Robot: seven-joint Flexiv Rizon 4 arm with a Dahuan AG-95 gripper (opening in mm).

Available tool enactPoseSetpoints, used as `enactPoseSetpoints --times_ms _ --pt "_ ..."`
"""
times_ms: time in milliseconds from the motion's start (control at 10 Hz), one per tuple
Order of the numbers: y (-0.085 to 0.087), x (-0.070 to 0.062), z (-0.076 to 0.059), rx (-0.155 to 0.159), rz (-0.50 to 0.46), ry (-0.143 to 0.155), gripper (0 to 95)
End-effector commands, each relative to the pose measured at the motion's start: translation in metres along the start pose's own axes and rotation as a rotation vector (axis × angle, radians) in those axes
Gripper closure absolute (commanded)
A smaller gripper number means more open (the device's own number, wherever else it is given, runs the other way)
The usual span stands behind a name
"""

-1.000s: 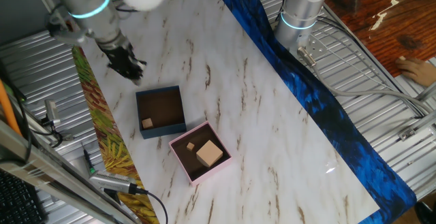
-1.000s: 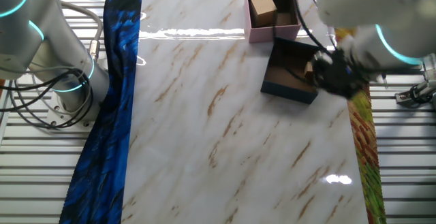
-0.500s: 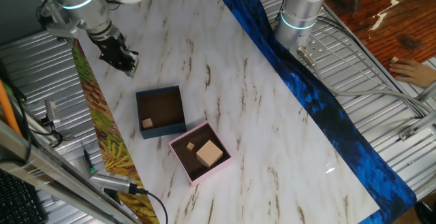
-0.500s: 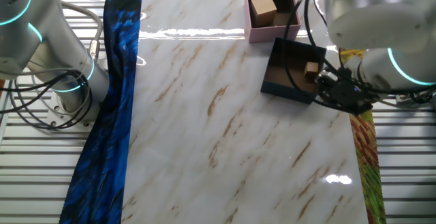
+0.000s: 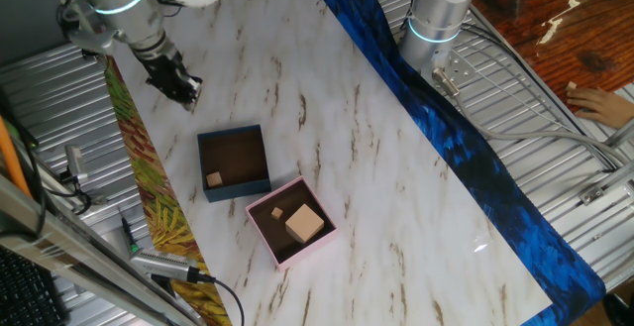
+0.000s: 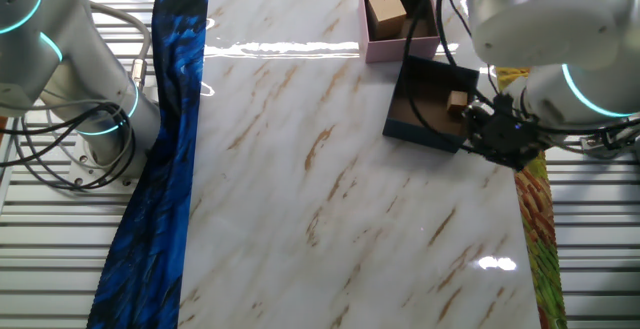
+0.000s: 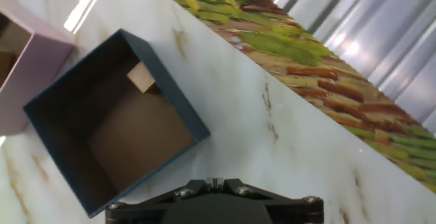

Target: Move an object from one box to another

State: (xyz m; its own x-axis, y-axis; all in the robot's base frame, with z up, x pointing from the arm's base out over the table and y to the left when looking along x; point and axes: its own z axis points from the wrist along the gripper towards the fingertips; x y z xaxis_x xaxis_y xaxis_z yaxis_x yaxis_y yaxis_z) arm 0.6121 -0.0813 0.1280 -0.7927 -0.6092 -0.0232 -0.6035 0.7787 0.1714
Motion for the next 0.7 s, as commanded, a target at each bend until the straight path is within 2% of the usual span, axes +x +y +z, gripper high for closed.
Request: enactPoseSetpoints --times_ms 100,300,400,500,700 --pt "-0.027 0.013 -0.007 -0.013 -0.099 0.009 95.0" --pt "-0.042 0.024 -0.006 0.004 -0.128 0.007 95.0" --pt "-0.042 0.027 -0.007 0.011 -0.134 0.010 95.0" --pt "-0.040 0.030 -0.006 0.019 -0.122 0.001 95.0" --pt "-0.040 0.030 -0.005 0.035 -0.021 -0.002 95.0"
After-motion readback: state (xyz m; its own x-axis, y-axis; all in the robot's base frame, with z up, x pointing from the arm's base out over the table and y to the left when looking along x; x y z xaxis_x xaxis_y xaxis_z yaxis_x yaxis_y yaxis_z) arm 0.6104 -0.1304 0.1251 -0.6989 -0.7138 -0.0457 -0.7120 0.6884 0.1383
